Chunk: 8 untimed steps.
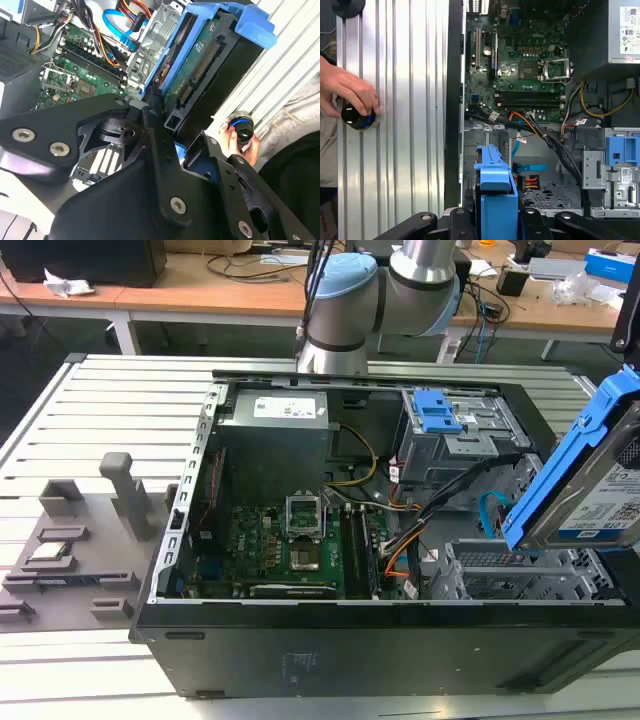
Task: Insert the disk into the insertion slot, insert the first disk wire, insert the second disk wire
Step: 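Insert the disk into the insertion slot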
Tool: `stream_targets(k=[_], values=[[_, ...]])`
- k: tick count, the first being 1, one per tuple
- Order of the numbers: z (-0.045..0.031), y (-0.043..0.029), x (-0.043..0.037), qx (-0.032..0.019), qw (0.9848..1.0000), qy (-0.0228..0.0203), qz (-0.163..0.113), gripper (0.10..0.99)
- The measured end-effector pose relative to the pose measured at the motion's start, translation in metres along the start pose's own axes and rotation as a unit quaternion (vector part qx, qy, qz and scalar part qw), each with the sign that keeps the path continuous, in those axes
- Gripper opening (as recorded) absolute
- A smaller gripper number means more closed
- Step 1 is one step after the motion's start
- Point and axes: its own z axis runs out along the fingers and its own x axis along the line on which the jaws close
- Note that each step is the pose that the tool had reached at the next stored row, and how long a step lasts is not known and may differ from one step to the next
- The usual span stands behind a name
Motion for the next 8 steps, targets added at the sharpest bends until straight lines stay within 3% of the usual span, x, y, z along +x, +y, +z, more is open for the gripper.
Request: stream_targets(k=[8], values=[[0.0146, 0.0066, -0.004, 0.0, 1.0, 0.0, 0.0, 0.365]])
